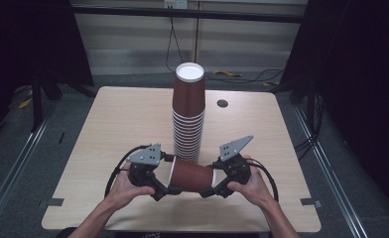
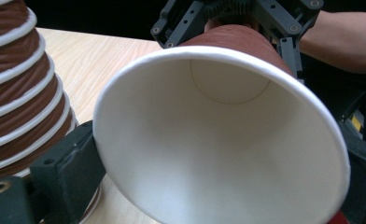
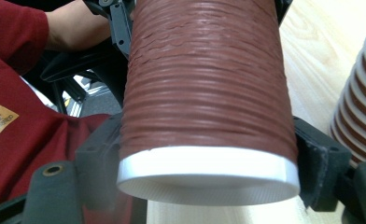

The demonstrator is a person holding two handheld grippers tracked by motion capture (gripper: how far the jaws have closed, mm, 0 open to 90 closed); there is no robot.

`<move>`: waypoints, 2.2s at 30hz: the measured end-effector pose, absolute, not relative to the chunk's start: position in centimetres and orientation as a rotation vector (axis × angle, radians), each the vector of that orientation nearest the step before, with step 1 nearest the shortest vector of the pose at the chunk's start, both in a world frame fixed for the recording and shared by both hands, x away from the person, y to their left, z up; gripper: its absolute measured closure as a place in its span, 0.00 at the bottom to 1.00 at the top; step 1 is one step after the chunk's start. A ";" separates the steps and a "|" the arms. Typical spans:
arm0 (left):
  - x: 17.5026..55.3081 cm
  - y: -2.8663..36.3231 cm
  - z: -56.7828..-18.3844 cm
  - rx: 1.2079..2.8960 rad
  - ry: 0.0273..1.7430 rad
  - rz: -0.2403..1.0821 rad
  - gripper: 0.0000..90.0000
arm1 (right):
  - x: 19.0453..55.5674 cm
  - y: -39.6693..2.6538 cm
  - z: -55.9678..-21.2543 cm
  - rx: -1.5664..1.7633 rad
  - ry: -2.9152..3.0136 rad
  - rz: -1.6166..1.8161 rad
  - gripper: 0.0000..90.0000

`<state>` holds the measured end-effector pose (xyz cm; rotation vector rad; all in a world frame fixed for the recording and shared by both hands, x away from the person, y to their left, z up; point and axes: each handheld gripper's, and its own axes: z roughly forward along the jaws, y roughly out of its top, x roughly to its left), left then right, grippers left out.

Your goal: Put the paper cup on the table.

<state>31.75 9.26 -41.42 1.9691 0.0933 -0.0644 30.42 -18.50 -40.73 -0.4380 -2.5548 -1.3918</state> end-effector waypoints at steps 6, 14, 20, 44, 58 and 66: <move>31.9 9.3 -41.4 1.988 0.104 -0.082 0.06 | 30.4 -18.5 -40.8 -0.440 -2.554 -1.383 0.22; 32.5 10.0 -41.1 1.997 0.166 -0.068 0.06 | 30.4 -19.3 -40.8 -0.496 -2.548 -1.449 0.16; 32.8 10.5 -41.2 2.000 0.197 -0.064 0.06 | 30.4 -20.0 -40.6 -0.572 -2.569 -1.491 0.16; 33.1 11.7 -41.9 2.098 0.269 -0.021 0.06 | 28.5 -22.8 -40.8 -0.921 -2.679 -1.676 0.16; 33.5 13.1 -41.9 2.165 0.353 0.058 0.06 | 27.7 -24.7 -41.0 -1.081 -2.654 -1.788 0.15; 34.1 14.4 -42.1 2.209 0.432 0.071 0.06 | 27.4 -25.2 -41.9 -1.146 -2.663 -1.868 0.15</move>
